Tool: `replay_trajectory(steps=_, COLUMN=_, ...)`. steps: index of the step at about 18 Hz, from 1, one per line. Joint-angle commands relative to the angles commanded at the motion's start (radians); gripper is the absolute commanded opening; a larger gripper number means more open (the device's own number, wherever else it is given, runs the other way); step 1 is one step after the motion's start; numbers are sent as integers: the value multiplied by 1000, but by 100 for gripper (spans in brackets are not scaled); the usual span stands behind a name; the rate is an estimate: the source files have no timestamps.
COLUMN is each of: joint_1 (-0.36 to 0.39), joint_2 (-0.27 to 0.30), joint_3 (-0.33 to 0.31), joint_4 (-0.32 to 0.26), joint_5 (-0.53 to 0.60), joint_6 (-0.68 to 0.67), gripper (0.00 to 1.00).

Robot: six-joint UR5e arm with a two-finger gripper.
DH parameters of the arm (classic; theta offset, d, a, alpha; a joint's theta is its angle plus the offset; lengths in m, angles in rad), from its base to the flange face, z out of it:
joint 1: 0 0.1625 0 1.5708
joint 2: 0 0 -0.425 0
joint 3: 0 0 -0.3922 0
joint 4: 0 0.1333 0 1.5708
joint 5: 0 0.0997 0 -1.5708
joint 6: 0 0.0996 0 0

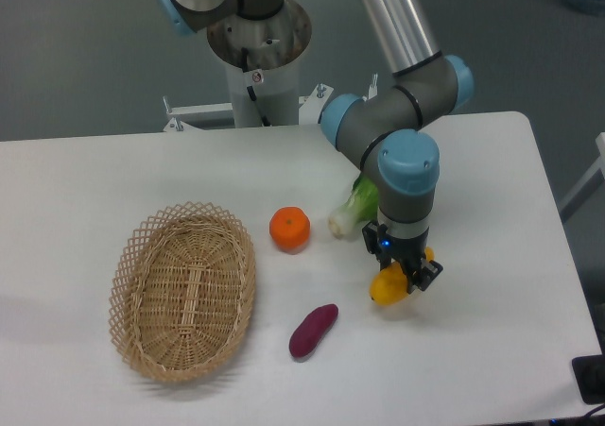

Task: Pick up the mango from the table
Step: 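Close the gripper fingers on the yellow mango, then lift the grasped mango up off the table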

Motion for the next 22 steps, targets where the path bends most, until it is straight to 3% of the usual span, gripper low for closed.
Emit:
replay_trajectory(steps=5, joint_1=32, joint_2=52, joint_3=47, joint_4=-11, joint_5=-182, joint_6=-106, gripper=45)
replay_trajectory(steps=9, joint_1=60, joint_2=95, joint_3=58, joint_4=-43, joint_5=-238, joint_6=-112, gripper=45)
replay_trajectory(steps=12, joint_1=107, joint_2=149, joint_3=60, joint_4=-113, joint_5=-322, joint_6=-124, gripper=45)
replay_trajectory(steps=14, joint_1=135, joint_2=164, joint_3=69, joint_4=-152, joint_5=-341, joint_6=-124, gripper=45)
replay_trajectory(steps=22, joint_1=146, joint_2=174, joint_3=80, joint_4=-155, joint_5=-347, joint_6=-124, gripper=45)
